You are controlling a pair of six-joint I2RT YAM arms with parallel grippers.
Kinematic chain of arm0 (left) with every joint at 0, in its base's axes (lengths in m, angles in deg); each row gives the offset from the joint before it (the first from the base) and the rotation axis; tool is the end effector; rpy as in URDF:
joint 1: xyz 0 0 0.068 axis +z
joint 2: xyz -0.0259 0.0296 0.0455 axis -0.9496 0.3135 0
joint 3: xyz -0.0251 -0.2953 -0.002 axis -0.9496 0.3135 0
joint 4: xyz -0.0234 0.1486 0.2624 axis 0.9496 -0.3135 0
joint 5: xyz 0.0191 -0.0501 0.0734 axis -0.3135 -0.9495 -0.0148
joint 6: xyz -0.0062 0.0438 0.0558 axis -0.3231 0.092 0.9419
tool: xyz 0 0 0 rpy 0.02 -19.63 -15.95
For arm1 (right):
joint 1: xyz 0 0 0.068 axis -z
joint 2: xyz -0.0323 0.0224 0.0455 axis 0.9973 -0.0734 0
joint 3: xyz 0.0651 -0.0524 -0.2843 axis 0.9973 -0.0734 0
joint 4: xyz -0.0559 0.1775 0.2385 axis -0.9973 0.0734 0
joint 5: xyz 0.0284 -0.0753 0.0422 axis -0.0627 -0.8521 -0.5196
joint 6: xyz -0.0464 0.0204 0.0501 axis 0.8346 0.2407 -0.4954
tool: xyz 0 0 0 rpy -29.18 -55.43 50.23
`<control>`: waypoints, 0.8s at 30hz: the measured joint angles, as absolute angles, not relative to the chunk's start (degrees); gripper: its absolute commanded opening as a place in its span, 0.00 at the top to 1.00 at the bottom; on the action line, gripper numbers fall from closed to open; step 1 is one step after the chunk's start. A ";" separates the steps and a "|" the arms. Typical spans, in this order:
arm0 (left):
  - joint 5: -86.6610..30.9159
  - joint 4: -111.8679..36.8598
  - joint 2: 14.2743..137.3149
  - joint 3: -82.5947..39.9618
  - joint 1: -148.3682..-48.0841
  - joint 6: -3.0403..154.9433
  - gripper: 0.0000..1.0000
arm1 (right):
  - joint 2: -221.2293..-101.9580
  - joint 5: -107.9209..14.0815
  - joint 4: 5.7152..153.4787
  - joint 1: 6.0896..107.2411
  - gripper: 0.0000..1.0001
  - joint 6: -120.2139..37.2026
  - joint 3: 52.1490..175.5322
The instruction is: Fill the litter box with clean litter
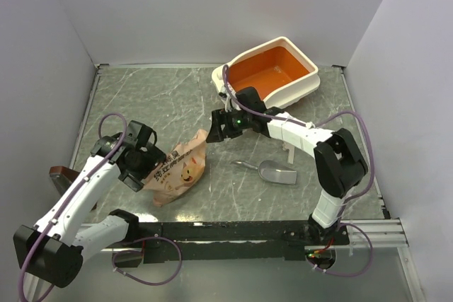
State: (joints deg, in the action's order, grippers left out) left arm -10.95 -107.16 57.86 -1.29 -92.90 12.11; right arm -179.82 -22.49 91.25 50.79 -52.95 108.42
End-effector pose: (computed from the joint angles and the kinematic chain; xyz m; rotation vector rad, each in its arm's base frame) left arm 0.1864 -0.0627 0.2634 -1.3170 2.5003 -0.1751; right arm 0.3430 0.2782 0.2284 -0.6566 2.3246 1.1009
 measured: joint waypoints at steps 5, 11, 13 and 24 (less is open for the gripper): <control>-11.45 -105.58 57.29 -0.37 -92.87 12.92 0.03 | -181.63 -18.03 85.29 50.77 0.20 -53.06 108.40; -11.86 -104.82 56.44 -0.13 -92.87 13.40 0.02 | -184.45 -7.95 75.54 50.72 0.22 -53.52 108.51; -12.21 -104.14 56.44 0.18 -92.87 13.53 0.02 | -187.23 -2.97 71.25 50.68 0.25 -54.88 108.71; -12.56 -101.89 56.53 1.01 -92.87 15.48 0.02 | -190.60 4.70 61.94 50.70 1.00 -60.60 108.20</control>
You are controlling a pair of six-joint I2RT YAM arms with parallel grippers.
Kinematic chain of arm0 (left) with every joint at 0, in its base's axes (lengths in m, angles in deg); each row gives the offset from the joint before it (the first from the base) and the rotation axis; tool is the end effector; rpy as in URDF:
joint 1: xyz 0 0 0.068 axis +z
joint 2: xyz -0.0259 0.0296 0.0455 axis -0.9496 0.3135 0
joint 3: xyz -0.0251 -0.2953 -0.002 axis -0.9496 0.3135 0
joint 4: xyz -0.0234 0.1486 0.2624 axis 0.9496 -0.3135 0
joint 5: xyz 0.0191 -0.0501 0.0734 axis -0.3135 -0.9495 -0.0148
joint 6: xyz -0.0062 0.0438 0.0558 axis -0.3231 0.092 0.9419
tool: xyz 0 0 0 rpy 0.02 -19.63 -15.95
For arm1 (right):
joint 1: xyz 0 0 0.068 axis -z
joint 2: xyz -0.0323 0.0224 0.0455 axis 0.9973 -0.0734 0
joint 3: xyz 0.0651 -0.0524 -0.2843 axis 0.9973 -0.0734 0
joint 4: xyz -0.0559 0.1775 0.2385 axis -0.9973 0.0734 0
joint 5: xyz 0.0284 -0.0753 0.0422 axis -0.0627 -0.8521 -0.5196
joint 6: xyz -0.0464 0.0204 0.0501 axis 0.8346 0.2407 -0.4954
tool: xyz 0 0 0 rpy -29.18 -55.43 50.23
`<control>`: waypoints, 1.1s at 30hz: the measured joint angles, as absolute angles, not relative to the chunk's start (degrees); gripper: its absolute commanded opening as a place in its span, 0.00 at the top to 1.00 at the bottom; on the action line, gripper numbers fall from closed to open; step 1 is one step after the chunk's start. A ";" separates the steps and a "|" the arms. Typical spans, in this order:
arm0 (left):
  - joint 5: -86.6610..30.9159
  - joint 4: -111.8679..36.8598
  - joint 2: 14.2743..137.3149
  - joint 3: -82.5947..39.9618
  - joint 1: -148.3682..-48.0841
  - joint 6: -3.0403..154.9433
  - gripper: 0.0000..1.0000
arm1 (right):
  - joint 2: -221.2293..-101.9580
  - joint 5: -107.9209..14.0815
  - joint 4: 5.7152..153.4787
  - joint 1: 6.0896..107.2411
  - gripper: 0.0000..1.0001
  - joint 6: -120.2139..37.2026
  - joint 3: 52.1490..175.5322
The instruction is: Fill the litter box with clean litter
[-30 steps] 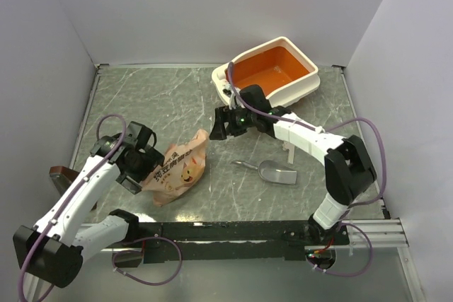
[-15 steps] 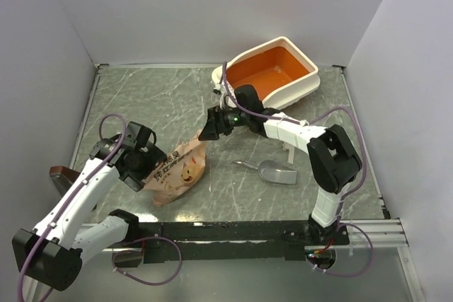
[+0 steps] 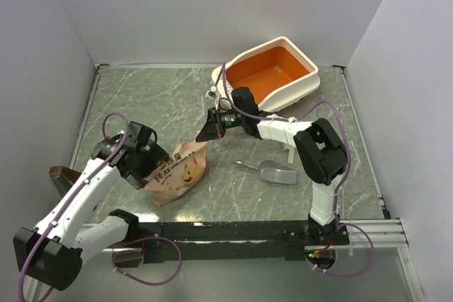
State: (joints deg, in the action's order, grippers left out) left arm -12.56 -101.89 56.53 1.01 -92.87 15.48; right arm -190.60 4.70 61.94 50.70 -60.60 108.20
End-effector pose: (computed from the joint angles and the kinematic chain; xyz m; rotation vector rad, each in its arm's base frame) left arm 0.1899 -0.0657 0.2578 -1.2261 2.5002 -0.2647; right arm 0.3588 0.3137 0.2036 -0.9202 1.9549 1.6701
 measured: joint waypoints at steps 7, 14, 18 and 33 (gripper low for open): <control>-11.19 -99.83 60.88 -1.96 -92.87 20.16 0.01 | -189.02 -1.50 64.30 50.50 1.00 -60.41 108.20; -5.26 -96.40 64.64 -16.11 -92.83 26.98 0.01 | -184.85 -15.19 69.92 50.46 1.00 -60.67 108.33; -1.85 -94.28 65.58 -21.33 -92.52 30.76 0.01 | -180.17 -23.80 68.78 51.51 1.00 -61.00 103.94; -5.02 -89.65 66.74 -15.71 -92.17 34.25 0.01 | -156.15 -40.85 67.08 54.85 0.52 -60.60 81.82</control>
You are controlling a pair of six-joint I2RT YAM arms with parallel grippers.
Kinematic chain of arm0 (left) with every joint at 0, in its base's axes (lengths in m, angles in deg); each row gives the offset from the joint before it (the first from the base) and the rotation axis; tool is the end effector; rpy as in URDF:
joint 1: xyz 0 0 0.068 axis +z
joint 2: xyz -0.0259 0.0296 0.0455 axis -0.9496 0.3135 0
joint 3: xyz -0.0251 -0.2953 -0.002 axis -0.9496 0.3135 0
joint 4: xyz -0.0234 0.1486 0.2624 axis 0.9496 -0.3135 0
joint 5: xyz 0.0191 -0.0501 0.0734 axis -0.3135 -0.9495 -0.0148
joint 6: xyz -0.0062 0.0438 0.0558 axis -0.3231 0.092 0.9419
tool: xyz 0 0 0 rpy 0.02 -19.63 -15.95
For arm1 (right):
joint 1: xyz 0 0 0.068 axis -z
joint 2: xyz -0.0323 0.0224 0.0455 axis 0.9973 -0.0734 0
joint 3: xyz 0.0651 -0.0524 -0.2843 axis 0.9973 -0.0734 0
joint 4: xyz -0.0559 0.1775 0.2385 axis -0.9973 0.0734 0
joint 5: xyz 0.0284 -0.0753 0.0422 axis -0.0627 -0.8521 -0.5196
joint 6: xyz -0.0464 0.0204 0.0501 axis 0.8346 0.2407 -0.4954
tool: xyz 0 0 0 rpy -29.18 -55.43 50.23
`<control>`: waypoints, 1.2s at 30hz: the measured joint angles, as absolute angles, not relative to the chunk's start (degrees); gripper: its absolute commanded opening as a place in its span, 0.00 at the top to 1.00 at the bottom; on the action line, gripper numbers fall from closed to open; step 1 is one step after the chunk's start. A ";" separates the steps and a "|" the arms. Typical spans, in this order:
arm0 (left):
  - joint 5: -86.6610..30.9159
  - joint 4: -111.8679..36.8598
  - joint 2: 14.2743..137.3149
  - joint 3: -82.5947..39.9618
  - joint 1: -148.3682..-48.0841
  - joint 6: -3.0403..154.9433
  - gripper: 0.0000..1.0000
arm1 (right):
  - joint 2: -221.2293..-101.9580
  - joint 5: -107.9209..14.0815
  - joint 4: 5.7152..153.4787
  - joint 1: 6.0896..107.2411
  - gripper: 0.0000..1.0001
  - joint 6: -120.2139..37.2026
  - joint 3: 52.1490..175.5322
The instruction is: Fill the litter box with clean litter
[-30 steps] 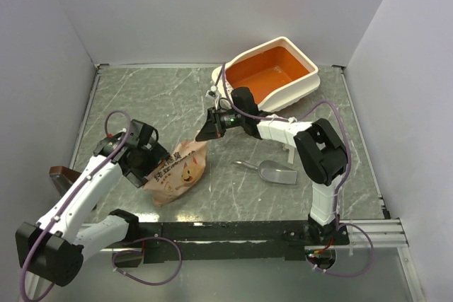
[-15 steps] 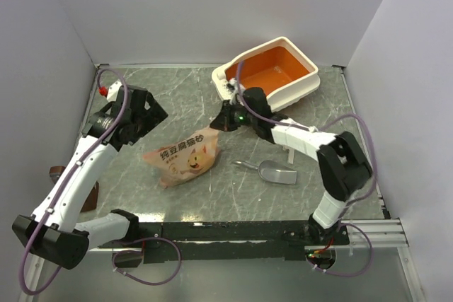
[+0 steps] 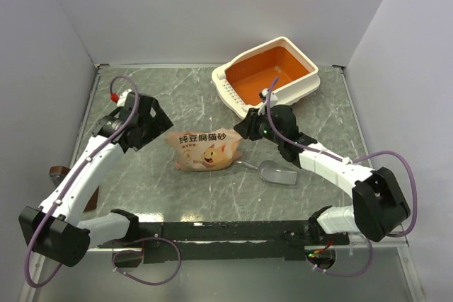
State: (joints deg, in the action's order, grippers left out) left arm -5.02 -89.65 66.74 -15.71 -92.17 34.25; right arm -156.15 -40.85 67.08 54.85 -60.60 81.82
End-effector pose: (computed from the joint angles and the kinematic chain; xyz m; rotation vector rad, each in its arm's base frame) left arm 0.2645 -0.0828 0.3387 -0.7927 2.2892 -0.2829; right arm 0.2911 0.1907 0.2456 -0.2568 1.9996 0.8807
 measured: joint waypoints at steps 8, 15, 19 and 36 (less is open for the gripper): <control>-9.52 -85.87 66.80 -8.06 -92.15 33.53 0.01 | -154.84 -40.04 62.05 54.94 0.34 -60.60 81.34; -10.53 -80.93 71.26 -7.87 -91.87 33.40 0.01 | -151.82 -39.03 62.10 54.94 0.35 -60.58 80.82; -12.89 -77.21 72.83 -7.52 -91.04 33.21 0.01 | -149.70 -38.38 62.10 54.92 0.35 -60.58 80.82; -24.91 -65.32 74.67 -3.25 -89.16 30.82 0.14 | -147.76 -37.11 62.97 54.81 0.41 -60.60 78.87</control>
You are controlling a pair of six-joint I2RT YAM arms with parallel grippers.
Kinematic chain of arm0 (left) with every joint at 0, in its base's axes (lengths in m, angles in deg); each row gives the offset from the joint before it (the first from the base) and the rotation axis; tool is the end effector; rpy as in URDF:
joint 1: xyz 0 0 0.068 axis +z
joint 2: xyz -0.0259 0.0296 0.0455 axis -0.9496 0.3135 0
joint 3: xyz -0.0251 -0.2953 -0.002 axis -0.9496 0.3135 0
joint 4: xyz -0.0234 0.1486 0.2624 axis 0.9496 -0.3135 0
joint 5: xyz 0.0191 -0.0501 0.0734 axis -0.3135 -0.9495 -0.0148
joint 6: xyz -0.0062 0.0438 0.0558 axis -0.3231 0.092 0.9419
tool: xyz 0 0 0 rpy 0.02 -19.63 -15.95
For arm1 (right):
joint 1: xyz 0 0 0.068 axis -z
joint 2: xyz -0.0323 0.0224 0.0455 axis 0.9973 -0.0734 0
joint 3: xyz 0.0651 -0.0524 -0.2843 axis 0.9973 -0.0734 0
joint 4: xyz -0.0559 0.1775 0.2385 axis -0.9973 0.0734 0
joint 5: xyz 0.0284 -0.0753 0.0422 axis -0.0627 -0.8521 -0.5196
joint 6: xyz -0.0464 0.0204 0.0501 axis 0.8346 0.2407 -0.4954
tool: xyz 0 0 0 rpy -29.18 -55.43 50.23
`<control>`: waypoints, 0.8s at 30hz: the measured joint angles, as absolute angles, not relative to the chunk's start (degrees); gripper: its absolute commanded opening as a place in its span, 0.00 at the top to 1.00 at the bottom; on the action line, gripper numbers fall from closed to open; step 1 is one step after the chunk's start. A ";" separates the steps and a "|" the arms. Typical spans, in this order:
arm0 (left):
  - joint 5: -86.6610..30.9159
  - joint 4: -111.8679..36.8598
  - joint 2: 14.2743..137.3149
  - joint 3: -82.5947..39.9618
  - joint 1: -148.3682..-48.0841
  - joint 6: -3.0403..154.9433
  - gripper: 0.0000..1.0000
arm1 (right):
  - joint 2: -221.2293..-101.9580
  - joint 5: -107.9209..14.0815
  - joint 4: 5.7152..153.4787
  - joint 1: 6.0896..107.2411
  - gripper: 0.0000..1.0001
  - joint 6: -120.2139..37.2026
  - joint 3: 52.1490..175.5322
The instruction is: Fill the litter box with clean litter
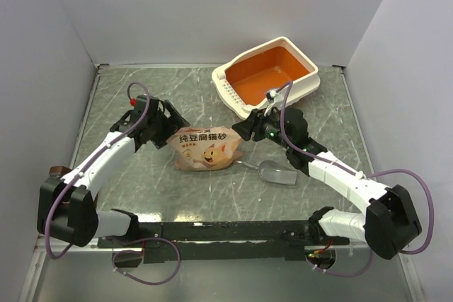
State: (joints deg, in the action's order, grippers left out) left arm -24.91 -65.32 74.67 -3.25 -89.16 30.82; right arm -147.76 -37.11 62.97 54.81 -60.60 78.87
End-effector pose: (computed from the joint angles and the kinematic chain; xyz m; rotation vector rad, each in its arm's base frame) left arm 0.3088 -0.1026 0.2528 -0.7932 2.3614 -0.7002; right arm 0.2661 0.1803 0.2800 -0.3156 1.8265 0.9758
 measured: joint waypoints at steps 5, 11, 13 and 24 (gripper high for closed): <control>-26.70 -60.84 75.02 -1.33 -88.37 31.44 0.57 | -147.17 -36.71 63.45 54.81 0.41 -60.60 78.28; -27.71 -54.42 74.56 1.18 -86.51 34.36 0.99 | -145.99 -34.97 64.00 54.81 0.40 -59.68 78.28; -27.80 -52.34 73.64 2.21 -86.43 34.98 0.99 | -145.79 -34.18 64.32 54.81 0.39 -58.61 78.50; -27.80 -34.22 61.88 13.82 -86.47 37.82 0.99 | -156.13 -23.53 70.62 54.81 0.35 -45.39 93.08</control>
State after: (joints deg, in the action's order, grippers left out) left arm -27.80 -34.22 61.88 13.82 -86.47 37.82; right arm -156.13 -23.53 70.62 54.81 -45.39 93.08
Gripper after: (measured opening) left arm 0.020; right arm 0.644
